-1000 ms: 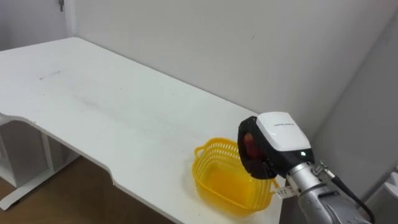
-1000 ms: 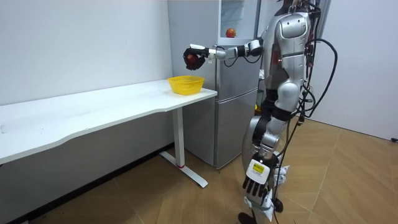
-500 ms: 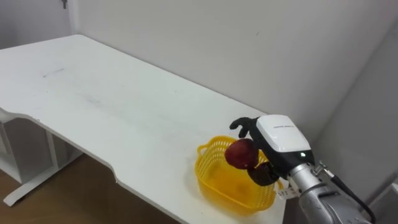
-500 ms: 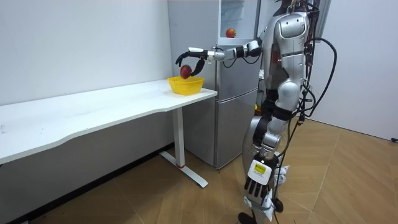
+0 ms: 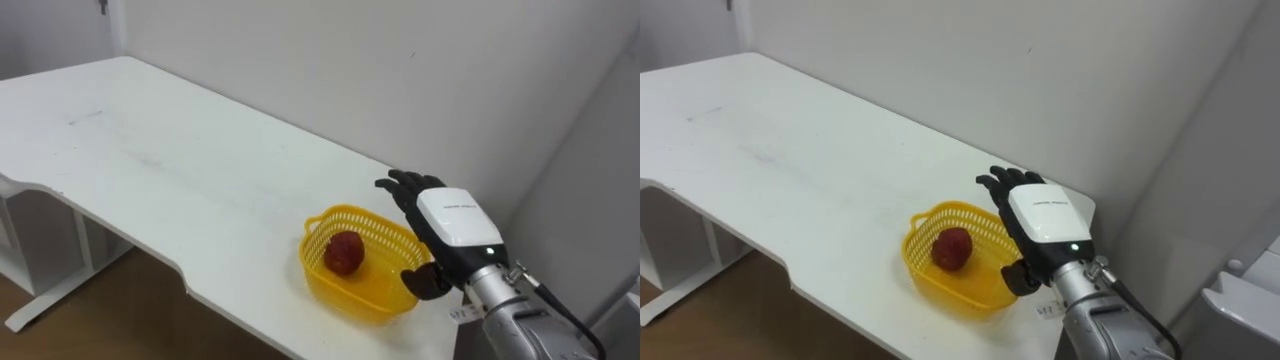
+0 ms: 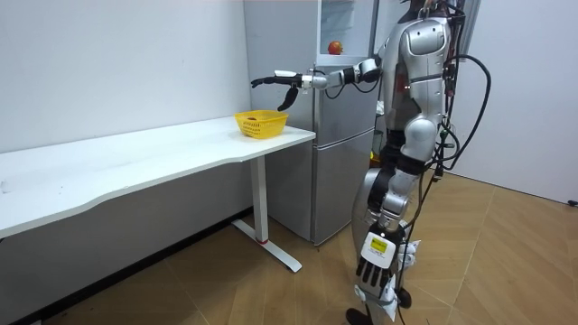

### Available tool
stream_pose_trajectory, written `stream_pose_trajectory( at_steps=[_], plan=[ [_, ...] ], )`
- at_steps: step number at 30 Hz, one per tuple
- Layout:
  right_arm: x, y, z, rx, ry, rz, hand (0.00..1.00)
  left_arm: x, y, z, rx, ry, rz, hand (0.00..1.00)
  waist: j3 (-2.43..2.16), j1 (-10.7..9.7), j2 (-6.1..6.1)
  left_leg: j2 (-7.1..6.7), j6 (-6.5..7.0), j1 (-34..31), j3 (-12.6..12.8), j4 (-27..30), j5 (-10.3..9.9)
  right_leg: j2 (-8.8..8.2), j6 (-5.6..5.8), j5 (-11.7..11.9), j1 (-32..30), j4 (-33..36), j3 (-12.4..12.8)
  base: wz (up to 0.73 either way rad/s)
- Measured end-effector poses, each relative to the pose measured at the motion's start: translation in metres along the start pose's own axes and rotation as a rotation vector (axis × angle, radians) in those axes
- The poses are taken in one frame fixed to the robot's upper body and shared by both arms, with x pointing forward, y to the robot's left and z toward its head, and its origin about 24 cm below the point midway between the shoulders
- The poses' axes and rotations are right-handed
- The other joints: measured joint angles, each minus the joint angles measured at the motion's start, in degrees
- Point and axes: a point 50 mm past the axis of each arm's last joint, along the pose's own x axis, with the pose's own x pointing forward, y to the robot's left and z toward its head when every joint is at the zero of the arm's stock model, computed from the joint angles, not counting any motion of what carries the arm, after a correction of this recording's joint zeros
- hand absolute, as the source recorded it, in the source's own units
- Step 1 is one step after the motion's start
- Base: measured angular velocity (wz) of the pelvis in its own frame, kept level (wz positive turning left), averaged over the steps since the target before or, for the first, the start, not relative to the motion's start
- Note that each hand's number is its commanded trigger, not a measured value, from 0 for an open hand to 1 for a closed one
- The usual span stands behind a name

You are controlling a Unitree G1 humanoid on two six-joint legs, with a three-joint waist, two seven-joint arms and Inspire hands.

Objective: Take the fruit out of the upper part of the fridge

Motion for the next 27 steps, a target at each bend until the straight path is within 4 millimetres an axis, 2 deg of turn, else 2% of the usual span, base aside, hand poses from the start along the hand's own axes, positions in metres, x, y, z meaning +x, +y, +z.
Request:
stream_pose_trajectory(
  at_steps=[10,19,22,25,26,27],
  plan=[
    [0.000,0.000,-0.002,0.045,0.023,-0.004,0.00,0.000,0.001,0.002,0.001,-0.008,0.003,0.00,0.04,-0.1,0.06,0.00,0.00,-0.1,-0.1,-0.1,0.0,0.01,0.00,0.0,0.0,0.0,-0.2,0.00],
    [0.002,-0.009,-0.008,0.116,0.067,-0.051,0.00,0.000,0.002,0.004,0.000,-0.021,0.030,0.00,0.01,-0.1,0.20,-0.01,0.00,0.0,-0.4,0.0,0.0,0.00,0.00,0.0,0.1,0.0,-0.7,0.00],
    [0.002,-0.011,-0.007,0.153,0.066,-0.061,0.00,-0.001,0.002,0.004,-0.001,-0.020,0.037,0.00,-0.01,-0.4,0.77,-0.01,0.00,0.0,-0.4,0.0,0.0,0.00,0.00,0.0,0.1,0.0,-0.7,0.00],
    [0.003,-0.015,-0.003,0.176,0.053,-0.081,0.00,0.000,0.000,0.005,-0.006,-0.021,0.049,0.00,-0.07,-0.7,1.90,0.00,0.00,-0.1,-0.2,0.0,0.0,-0.05,0.00,0.0,0.0,0.0,-0.6,-0.01],
    [0.005,-0.020,0.002,0.204,0.040,-0.105,0.00,-0.001,-0.002,0.005,-0.008,-0.020,0.049,0.00,-0.15,-1.0,2.58,0.00,0.00,0.0,0.0,-0.1,0.0,-0.08,0.00,0.0,0.0,0.0,-0.6,-0.06],
    [0.007,-0.024,0.010,0.232,0.018,-0.133,0.00,-0.001,-0.004,0.004,-0.009,-0.018,0.048,0.00,-0.43,-1.3,3.29,0.00,0.00,0.1,0.1,-0.1,0.0,-0.09,0.00,0.0,0.0,0.0,-0.3,-0.07]
  ],
)
